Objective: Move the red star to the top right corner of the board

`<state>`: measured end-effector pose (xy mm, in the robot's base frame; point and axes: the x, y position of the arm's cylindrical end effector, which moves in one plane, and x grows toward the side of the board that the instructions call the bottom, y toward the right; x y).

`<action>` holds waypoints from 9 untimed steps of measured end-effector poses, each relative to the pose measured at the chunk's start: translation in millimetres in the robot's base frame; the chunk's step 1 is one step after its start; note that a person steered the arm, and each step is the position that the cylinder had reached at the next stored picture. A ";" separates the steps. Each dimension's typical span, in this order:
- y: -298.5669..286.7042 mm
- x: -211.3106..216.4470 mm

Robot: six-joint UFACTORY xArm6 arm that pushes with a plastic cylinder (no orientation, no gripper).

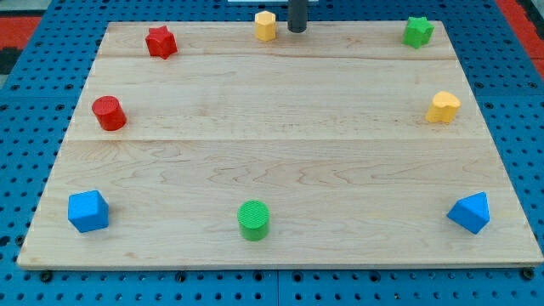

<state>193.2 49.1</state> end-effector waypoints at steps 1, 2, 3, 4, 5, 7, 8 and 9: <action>-15.0 -0.8; -62.7 7.0; -68.8 46.8; -20.6 105.5; -32.9 184.5; -35.4 257.3; -86.1 284.8; -164.7 281.9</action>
<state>475.0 -115.6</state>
